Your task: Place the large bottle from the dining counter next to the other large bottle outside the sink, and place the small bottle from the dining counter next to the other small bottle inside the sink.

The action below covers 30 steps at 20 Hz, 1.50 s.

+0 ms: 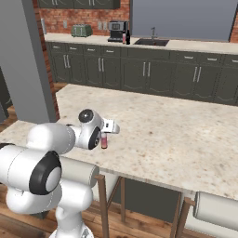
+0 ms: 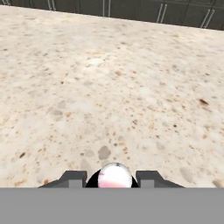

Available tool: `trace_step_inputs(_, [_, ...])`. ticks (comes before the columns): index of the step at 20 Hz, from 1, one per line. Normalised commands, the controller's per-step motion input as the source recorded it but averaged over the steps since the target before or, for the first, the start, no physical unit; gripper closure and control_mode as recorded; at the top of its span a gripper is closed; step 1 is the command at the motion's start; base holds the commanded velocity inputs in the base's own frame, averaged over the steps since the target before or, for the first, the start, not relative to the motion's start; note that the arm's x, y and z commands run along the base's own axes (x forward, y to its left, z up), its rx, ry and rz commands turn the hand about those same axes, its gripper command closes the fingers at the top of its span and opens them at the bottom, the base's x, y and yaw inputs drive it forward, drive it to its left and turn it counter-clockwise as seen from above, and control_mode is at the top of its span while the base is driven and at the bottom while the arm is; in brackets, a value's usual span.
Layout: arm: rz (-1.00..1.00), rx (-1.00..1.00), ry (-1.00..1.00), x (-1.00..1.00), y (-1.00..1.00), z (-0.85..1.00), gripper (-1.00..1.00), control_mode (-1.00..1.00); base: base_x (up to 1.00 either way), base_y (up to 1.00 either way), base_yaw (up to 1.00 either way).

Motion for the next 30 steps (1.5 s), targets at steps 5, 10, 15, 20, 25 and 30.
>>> trace_step_inputs(5, [0.00, 0.00, 0.00, 0.00, 0.06, 0.00, 1.00, -1.00, 0.00, 0.00, 0.00])
trace_step_inputs(10, [0.00, 0.00, 0.00, 0.00, 0.09, 0.00, 1.00, -1.00, 0.00, 0.00, 0.00])
trace_step_inputs(15, [0.00, 0.00, 0.00, 0.00, 0.00, 0.00, 1.00, 1.00, 0.00, 0.40, 0.00])
trace_step_inputs(20, [0.00, 0.00, 0.00, 0.00, 0.00, 0.00, 1.00, 1.00, 0.00, 0.79, 0.00])
trace_step_inputs(25, [0.00, 0.00, 0.00, 0.00, 0.00, 0.00, 1.00, 1.00, 0.00, 0.94, 0.00])
trace_step_inputs(30, [0.00, 0.00, 0.00, 0.00, 0.00, 0.00, 1.00, 1.00, 0.00, 1.00, 0.00])
